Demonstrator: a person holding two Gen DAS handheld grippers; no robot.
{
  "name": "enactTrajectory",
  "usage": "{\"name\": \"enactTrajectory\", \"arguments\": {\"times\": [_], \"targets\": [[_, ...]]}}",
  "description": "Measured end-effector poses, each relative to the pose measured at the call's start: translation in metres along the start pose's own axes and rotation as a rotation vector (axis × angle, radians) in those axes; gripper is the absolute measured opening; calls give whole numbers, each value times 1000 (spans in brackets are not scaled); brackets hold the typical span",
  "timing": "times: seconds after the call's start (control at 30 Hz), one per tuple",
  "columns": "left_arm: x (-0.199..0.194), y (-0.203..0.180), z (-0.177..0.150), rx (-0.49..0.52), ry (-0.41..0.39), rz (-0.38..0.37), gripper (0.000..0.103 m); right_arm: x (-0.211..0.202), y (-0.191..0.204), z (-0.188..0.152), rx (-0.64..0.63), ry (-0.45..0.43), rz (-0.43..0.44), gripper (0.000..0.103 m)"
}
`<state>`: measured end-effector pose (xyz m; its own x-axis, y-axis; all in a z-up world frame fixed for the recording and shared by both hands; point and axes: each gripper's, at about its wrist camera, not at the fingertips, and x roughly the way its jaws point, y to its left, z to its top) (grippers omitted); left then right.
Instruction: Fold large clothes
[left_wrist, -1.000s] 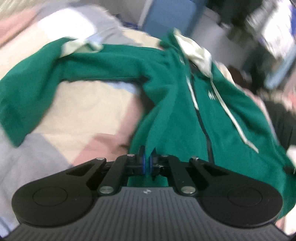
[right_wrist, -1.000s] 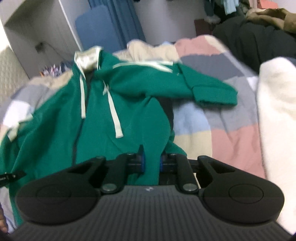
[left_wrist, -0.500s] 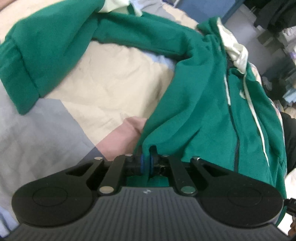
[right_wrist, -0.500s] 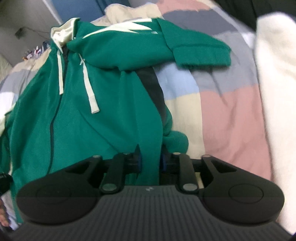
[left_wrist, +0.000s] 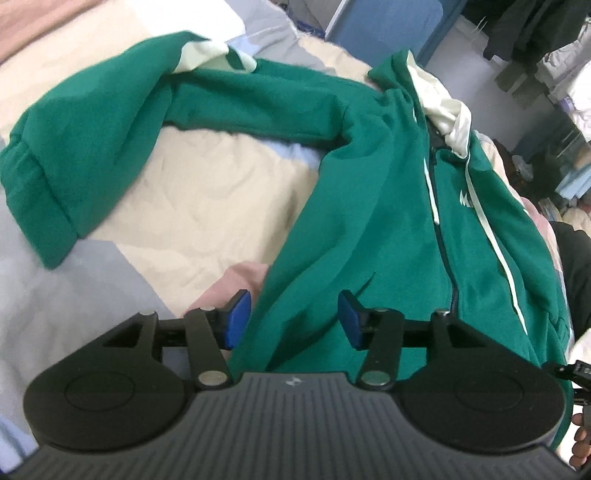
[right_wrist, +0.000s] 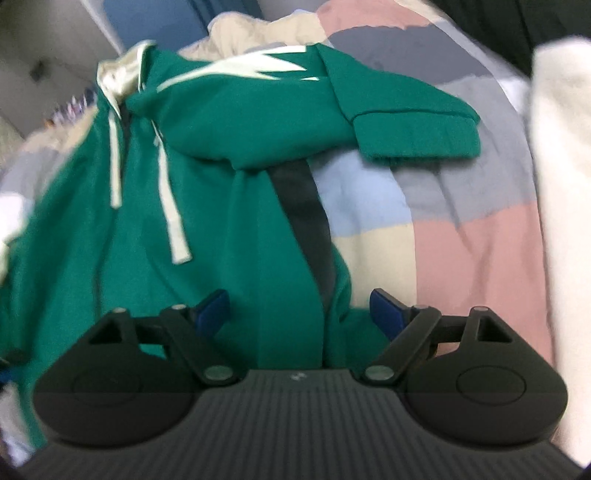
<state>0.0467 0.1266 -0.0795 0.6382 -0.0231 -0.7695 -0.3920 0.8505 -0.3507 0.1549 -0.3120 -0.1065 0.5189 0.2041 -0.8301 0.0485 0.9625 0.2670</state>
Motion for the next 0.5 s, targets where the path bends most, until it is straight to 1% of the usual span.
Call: {"name": "enactTrajectory", "arguments": {"times": [0.03,0.1,0.13,0.17,0.2,0.27,0.37,0.43,0.5], "targets": [[-1,-1,0,5,-7,-2,58,6,3,-1,-11,17,26,87],[-2,-4,2,16,-19,-4,58,14,10,-5,-19,56,76,86],[-3,-5,3,22,-24,-5,58,14,14,-7,-44,61,94,80],[-5,-7,2,28,-30,-7,58,11,19,-10,-75,55,100,63],[-5,-8,3,34,-33,-9,58,7,25,-14,-104,49,98,44],[-7,-11,2,51,-42,-19,58,-2,30,-19,-132,40,94,18],[-10,-10,3,50,-46,-30,58,-26,32,-21,-146,-12,124,12],[-11,-5,4,35,-47,-40,58,-49,28,-18,-119,-46,167,11],[-12,0,6,9,-44,-53,58,-67,24,-17,-118,-62,179,10]]}}
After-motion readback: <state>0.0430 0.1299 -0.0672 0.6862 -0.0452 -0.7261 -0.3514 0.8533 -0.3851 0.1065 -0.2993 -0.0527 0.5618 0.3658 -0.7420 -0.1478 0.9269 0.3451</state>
